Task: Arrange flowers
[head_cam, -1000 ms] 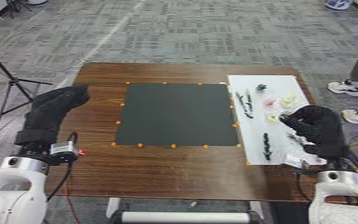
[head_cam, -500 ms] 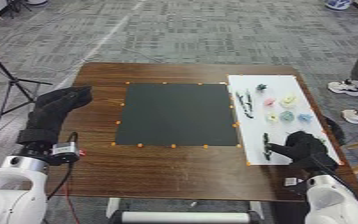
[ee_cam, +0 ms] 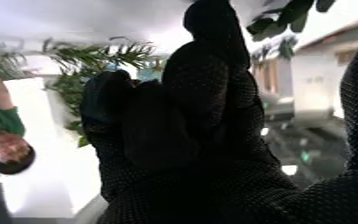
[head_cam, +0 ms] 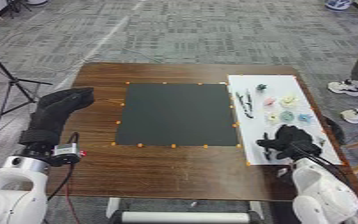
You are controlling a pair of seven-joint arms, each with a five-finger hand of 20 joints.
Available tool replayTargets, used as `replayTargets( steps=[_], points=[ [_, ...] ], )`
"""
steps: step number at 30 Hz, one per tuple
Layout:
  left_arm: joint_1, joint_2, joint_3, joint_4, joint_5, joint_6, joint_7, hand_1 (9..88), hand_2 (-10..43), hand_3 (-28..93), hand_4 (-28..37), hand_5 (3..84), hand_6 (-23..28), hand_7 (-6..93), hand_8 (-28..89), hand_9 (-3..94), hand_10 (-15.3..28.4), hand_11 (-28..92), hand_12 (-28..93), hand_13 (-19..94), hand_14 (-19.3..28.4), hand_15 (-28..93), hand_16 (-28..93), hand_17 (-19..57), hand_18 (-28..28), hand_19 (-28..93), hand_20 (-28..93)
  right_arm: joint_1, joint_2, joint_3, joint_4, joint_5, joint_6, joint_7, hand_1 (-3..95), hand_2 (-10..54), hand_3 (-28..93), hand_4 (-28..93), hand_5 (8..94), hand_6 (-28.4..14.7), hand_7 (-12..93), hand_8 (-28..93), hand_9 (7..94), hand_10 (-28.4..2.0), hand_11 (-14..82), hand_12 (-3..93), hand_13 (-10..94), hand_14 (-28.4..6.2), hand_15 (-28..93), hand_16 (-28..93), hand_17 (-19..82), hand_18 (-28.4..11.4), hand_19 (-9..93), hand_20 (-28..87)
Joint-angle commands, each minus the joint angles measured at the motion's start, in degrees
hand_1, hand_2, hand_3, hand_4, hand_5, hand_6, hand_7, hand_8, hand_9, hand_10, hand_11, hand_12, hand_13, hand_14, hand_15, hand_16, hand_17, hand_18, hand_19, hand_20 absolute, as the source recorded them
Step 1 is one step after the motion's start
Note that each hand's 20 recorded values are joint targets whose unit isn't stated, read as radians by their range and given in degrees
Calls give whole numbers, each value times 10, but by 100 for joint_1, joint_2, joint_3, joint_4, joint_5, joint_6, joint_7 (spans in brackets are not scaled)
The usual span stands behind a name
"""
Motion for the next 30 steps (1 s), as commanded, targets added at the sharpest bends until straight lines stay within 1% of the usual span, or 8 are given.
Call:
replayTargets(
  steps=[1,6,9,13,17,22,27,30],
  points=[
    [110,-35,-72,-68,58,-81,-104,308,2,657,-155,509,46,164,-67,484,144,206,108,370,181,218,-10,66,110,117,157,75,7,-416,202,-16,-843,382,246,-95,629,-132,735,-6,505,-47,863,-113,553,379,810,-106,836,447,457,-257,883,496],
    [96,-29,-76,-62,74,-109,-132,308,2,656,-155,508,47,162,-66,482,143,205,109,369,181,217,-9,65,110,115,156,133,-115,-505,164,22,-1180,582,298,-95,663,-126,751,2,513,-46,889,-94,559,370,846,-81,827,441,502,-243,908,460],
    [115,-30,-95,-76,69,-135,-154,307,2,657,-155,506,47,162,-66,480,143,204,109,368,181,217,-9,64,110,115,156,179,-226,-533,113,144,-1317,755,325,-95,660,-127,758,10,456,183,903,-83,548,362,863,-67,810,437,522,-235,926,408],
    [127,-23,-119,-91,78,-155,-192,307,2,655,-154,503,47,160,-65,477,143,203,109,367,181,216,-9,63,111,115,156,216,-403,-513,-13,326,-1469,911,383,-95,626,-96,771,23,417,287,916,-73,532,353,886,-45,779,438,566,-209,922,373],
    [93,-22,-97,-82,70,-164,-207,307,1,656,-153,501,47,160,-64,472,142,202,109,365,181,215,-9,62,111,114,155,231,-428,-568,-63,471,-1187,1028,462,-95,637,-58,787,31,388,311,935,-61,499,345,907,-27,746,436,608,-175,908,336],
    [97,-37,-114,-85,63,-182,-212,308,1,654,-152,500,49,156,-63,464,142,200,109,362,180,213,-8,61,110,113,154,139,-355,-529,-201,379,-844,966,471,-95,657,-33,787,26,376,324,937,-59,492,343,912,-24,738,438,614,-170,907,330],
    [131,-26,-130,-68,62,-107,-200,307,1,654,-150,496,49,155,-62,459,142,198,110,360,180,213,-7,60,111,111,154,127,-144,-385,-516,382,-624,822,469,-95,666,-20,784,20,375,337,937,-57,490,346,916,-17,733,441,615,-168,909,332],
    [127,55,-129,54,83,-30,-132,307,0,654,-151,493,53,151,-62,451,141,196,110,357,178,211,-7,60,111,110,154,210,-38,-298,-743,441,-564,729,468,-95,671,-15,782,19,377,339,936,-55,493,349,916,-16,733,444,613,-170,911,335]
  ],
)
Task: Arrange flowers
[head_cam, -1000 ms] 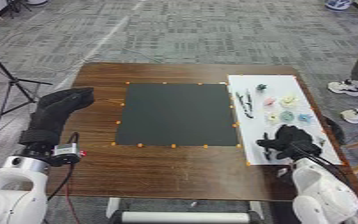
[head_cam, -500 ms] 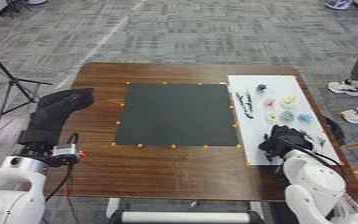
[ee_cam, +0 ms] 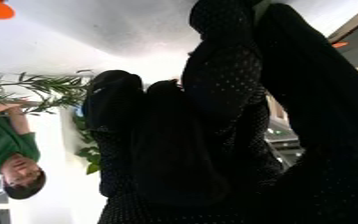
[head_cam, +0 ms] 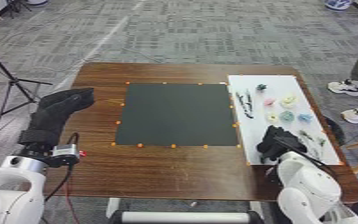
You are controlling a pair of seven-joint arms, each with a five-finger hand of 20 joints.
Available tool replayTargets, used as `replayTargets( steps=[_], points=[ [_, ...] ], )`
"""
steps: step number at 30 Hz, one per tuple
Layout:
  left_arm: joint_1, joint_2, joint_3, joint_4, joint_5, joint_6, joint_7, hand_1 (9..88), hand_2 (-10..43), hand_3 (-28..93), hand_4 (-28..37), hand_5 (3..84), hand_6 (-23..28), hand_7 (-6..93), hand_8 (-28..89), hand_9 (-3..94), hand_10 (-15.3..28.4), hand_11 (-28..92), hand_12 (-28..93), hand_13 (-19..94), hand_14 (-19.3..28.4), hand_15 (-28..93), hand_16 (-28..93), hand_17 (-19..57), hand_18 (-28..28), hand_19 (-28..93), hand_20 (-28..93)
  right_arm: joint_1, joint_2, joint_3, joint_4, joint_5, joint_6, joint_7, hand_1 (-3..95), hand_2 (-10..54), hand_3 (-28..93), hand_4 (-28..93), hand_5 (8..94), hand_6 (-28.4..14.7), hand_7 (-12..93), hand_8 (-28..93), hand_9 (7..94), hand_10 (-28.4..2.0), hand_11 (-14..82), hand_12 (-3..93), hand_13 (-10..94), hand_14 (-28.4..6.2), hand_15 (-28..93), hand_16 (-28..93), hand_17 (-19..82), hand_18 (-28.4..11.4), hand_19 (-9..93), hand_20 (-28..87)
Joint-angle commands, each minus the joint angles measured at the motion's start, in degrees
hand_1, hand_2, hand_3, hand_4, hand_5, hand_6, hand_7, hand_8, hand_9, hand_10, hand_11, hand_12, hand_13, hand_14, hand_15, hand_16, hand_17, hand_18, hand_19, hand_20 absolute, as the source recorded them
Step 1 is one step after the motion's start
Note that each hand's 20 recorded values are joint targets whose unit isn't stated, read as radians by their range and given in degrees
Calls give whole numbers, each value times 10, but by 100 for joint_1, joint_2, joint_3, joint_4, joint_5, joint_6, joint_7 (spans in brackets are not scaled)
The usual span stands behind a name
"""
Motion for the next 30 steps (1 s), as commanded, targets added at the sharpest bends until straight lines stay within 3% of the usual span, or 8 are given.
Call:
replayTargets(
  steps=[1,4,8,11,13,17,22,30],
  points=[
    [97,107,-39,161,34,146,62,307,0,655,-150,492,53,151,-62,449,141,196,111,357,179,210,-7,61,111,110,154,23,279,158,-464,69,121,-193,468,-95,671,-14,782,19,377,339,936,-54,494,350,916,-16,733,444,612,-170,912,336],
    [90,224,-87,345,161,253,97,307,0,656,-150,491,52,152,-61,447,140,195,111,354,177,207,-8,61,110,110,154,181,335,106,-625,103,190,-309,466,-95,673,-12,782,19,380,337,937,-54,495,350,916,-16,735,444,611,-170,913,337],
    [-39,394,-158,708,101,347,285,307,-2,659,-150,491,51,156,-61,446,139,195,112,353,177,204,-6,62,109,108,154,437,359,-105,-735,176,350,-482,466,-95,674,-11,783,19,385,332,937,-53,495,351,915,-15,738,444,610,-169,915,336],
    [-125,539,-179,957,14,647,344,309,-3,663,-150,493,50,160,-62,447,138,196,112,353,175,202,-6,64,107,105,154,753,318,-411,-632,234,445,-602,464,-95,677,-10,783,22,390,329,937,-53,498,350,919,-16,741,444,612,-167,920,336],
    [-163,582,-191,1044,-65,817,364,307,-5,669,-149,496,48,165,-62,447,136,196,112,353,174,201,-5,65,106,102,153,1016,232,-660,-509,287,383,-627,463,-95,678,-11,784,23,392,325,937,-52,500,348,920,-16,741,442,613,-167,924,335],
    [-138,566,-238,1063,-206,945,416,307,-5,673,-154,499,47,170,-67,451,136,197,111,352,172,199,-4,67,104,97,155,1503,17,-1191,-238,430,349,-692,463,-95,679,-13,783,26,397,322,937,-51,504,344,923,-17,743,440,618,-163,928,331],
    [-198,551,-153,1086,-177,878,387,306,-5,676,-157,499,47,172,-67,451,136,199,110,352,172,199,-3,68,103,94,158,2104,-325,-1820,114,427,299,-846,463,-95,679,-14,783,26,398,317,937,-50,508,338,924,-17,744,437,623,-162,931,326],
    [-229,504,28,1159,-109,908,357,306,-4,677,-158,500,46,173,-68,450,135,198,110,350,169,197,-3,68,102,91,159,2677,-889,-2444,699,535,304,-937,466,-95,676,-12,789,25,400,306,937,-49,514,330,927,-16,744,434,625,-162,932,327]
  ],
)
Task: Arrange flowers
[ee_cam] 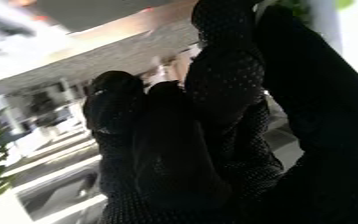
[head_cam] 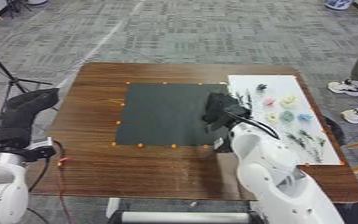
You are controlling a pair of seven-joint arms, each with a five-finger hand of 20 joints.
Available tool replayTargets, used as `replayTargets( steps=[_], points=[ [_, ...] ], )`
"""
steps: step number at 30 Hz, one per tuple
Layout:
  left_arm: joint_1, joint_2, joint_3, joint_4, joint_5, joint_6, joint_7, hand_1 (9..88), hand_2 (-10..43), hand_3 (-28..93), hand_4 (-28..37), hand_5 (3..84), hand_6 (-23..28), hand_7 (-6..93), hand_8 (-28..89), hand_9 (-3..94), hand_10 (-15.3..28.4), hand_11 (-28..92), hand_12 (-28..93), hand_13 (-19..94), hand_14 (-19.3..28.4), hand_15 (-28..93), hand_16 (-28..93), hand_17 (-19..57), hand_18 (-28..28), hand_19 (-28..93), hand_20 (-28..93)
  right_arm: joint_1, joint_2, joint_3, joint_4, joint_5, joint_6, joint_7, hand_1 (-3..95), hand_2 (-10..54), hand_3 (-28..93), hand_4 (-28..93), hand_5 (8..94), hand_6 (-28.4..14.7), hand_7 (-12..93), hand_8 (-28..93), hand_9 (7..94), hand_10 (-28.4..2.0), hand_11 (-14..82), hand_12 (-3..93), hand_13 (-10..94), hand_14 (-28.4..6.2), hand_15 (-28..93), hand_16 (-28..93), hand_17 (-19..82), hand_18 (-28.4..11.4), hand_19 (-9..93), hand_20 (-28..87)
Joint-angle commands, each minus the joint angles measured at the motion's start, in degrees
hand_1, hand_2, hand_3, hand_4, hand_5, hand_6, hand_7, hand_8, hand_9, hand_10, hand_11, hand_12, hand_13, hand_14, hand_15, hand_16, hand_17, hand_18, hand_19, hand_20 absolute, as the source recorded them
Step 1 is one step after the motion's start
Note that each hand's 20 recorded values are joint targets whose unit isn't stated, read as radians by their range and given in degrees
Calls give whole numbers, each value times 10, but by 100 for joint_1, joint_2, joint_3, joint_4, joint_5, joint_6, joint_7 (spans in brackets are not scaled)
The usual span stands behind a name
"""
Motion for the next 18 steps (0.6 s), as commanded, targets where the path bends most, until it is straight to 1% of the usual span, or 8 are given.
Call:
replayTargets(
  steps=[1,5,7,10,12,13,16,18],
  points=[
    [9,-78,157,77,29,-10,-28,306,-4,677,-158,500,46,173,-68,450,135,198,110,350,169,197,-3,68,102,91,159,462,-540,-415,285,27,-25,-142,466,-95,676,-12,790,25,400,305,937,-49,515,330,928,-16,744,433,625,-161,932,327],
    [-77,-113,320,183,39,4,-34,306,-4,678,-158,501,46,173,-68,451,135,198,110,350,169,195,-3,68,102,90,159,656,-655,-711,571,-116,85,-300,468,-95,675,-14,790,25,401,302,937,-48,518,326,930,-16,744,431,630,-160,932,328],
    [-92,-126,409,212,25,-9,3,306,-4,677,-158,502,46,174,-69,451,135,199,110,350,168,195,-2,69,102,89,160,719,-685,-873,683,-114,157,-292,468,-95,675,-14,791,25,402,300,937,-48,519,325,930,-16,744,431,631,-160,932,330],
    [-403,-149,711,388,40,-76,3,306,-4,679,-159,502,46,175,-69,451,135,199,111,351,168,196,-2,69,102,89,160,833,-843,-921,1037,-230,186,-405,468,-95,676,-13,791,25,403,298,937,-48,520,323,931,-16,744,430,631,-160,932,332],
    [-549,-165,843,459,74,-128,-28,306,-4,679,-160,502,46,175,-70,452,135,200,111,351,168,196,-2,69,101,89,160,887,-985,-922,1288,-376,196,-497,468,-95,675,-14,791,25,405,297,937,-48,520,322,931,-15,744,429,630,-160,932,333],
    [-529,-164,867,451,64,-146,26,306,-4,679,-160,503,46,175,-70,453,135,199,110,351,168,196,-2,69,101,89,161,884,-1004,-958,1343,-414,242,-513,468,-95,675,-14,791,25,405,296,937,-48,520,322,931,-15,744,429,630,-160,932,334],
    [-694,-190,1015,544,70,-221,54,306,-4,679,-160,502,45,177,-70,453,135,199,110,350,168,196,-2,69,101,89,161,1035,-1137,-1014,1651,-533,292,-578,468,-95,676,-14,791,25,407,295,937,-49,520,322,932,-14,743,428,630,-162,932,335],
    [-781,-199,1099,588,66,-270,65,305,-4,680,-159,503,46,176,-70,453,135,200,110,350,168,195,-2,69,101,89,161,1109,-1273,-1003,1826,-611,315,-566,468,-95,676,-14,792,26,408,293,937,-49,521,321,932,-14,743,428,630,-161,932,335]
  ],
)
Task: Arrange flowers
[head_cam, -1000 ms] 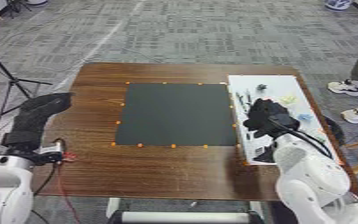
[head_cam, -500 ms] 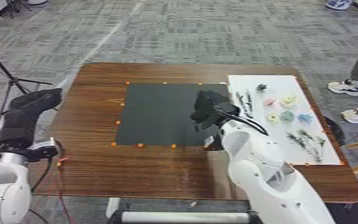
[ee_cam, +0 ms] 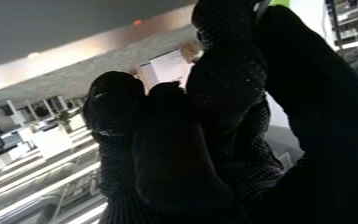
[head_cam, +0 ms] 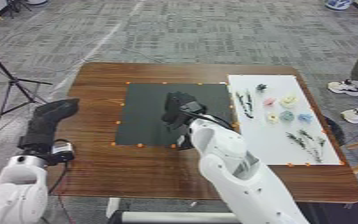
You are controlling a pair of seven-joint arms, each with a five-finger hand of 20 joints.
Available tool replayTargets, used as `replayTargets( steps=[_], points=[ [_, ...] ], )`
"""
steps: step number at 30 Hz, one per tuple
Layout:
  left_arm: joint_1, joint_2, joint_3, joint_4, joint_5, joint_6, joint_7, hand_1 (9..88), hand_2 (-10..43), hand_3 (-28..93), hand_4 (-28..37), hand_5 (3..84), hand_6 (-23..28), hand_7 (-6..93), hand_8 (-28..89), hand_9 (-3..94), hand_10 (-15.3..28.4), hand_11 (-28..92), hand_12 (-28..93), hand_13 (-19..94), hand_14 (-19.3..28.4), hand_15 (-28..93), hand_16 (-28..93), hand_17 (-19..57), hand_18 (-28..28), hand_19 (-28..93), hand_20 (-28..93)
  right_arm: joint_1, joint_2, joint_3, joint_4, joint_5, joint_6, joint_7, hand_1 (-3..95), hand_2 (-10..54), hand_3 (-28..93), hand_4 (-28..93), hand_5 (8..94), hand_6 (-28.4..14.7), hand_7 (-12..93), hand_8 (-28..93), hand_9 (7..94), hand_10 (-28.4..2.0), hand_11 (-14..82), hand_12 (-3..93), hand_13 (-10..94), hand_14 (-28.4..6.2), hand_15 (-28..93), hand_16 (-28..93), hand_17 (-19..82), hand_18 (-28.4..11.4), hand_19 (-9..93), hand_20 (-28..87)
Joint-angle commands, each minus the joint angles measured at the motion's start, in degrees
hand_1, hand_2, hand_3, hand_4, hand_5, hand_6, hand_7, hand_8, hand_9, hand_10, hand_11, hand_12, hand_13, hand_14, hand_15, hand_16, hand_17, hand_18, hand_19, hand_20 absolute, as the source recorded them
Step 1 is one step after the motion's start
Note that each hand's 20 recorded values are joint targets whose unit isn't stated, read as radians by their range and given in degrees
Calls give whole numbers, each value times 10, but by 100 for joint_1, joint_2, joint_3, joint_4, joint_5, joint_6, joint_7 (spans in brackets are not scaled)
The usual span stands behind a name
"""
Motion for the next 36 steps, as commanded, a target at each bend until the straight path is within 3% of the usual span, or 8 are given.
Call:
replayTargets(
  steps=[1,9,17,22,26,30,36],
  points=[
    [-262,-137,215,91,30,-237,46,305,-4,680,-159,503,46,176,-70,453,135,201,110,350,168,195,-2,69,101,88,161,242,-403,-55,486,-263,133,-56,468,-95,676,-14,792,26,409,292,937,-49,521,321,933,-13,743,428,629,-162,932,335],
    [-369,-138,332,139,35,-262,87,304,-5,682,-159,503,46,177,-70,453,134,200,110,348,167,193,-1,69,100,87,161,334,-757,-49,761,-514,206,-97,469,-95,675,-12,791,27,414,287,937,-49,522,319,935,-13,742,426,629,-163,932,338],
    [-632,-196,617,291,26,-317,125,304,-5,682,-159,503,45,177,-71,452,135,200,110,348,166,193,-1,69,100,87,162,195,-1072,58,1036,-749,460,-176,471,-95,675,-13,796,25,416,275,937,-50,527,315,936,-13,742,424,629,-165,932,342],
    [-723,-240,709,344,24,-379,146,304,-5,682,-159,502,45,178,-70,452,134,201,110,347,166,192,-1,68,100,87,162,101,-1181,32,1155,-930,413,-321,470,-95,678,-17,800,24,418,265,937,-50,531,311,937,-11,745,419,628,-167,932,346],
    [-827,-252,789,387,12,-363,179,303,-5,682,-160,502,45,177,-71,452,135,201,110,346,166,190,0,68,100,86,162,89,-1209,-21,1264,-1057,386,-449,471,-95,678,-19,802,24,420,261,937,-50,535,306,937,-11,748,414,629,-168,932,349],
    [-925,-274,926,441,-20,-195,270,303,-5,682,-161,503,46,177,-71,451,134,201,110,343,164,188,0,68,99,85,161,77,-1264,-21,1408,-1107,324,-486,472,-95,678,-19,802,25,421,261,937,-50,537,303,937,-11,750,411,629,-170,932,352],
    [-968,-284,960,458,-75,-162,299,303,-6,684,-160,503,46,178,-71,452,133,202,110,338,161,182,2,68,99,84,162,54,-1280,-116,1458,-975,339,-493,475,-95,675,-24,803,25,423,256,937,-50,538,301,937,-11,751,408,629,-170,932,352]
  ],
)
